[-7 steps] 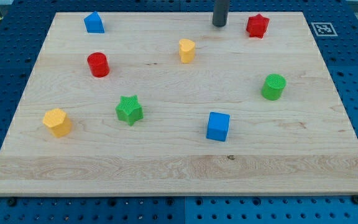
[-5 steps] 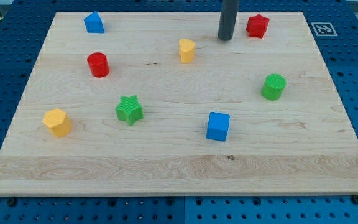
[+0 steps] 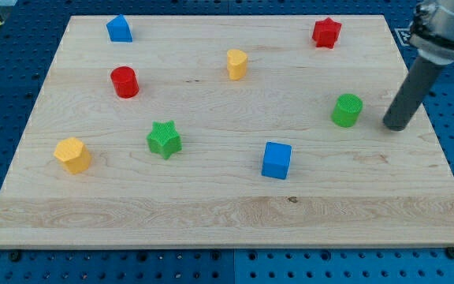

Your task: Move green circle closer to the green star

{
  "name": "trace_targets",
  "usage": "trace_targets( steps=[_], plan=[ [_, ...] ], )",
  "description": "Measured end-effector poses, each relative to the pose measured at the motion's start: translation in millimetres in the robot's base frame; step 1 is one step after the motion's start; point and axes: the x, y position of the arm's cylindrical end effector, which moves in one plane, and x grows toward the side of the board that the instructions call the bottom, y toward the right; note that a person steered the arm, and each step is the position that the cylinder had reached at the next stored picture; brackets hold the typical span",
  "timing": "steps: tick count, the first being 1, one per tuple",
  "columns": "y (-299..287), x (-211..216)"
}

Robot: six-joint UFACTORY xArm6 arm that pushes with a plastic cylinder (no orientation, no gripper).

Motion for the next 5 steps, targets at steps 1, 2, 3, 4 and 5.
trace_targets(
  steps=[1,2,3,4,5],
  plan=[
    [-19,-14],
    [-19,-49],
    [-28,-59],
    [-30,-53],
    [-47,-53]
  ],
)
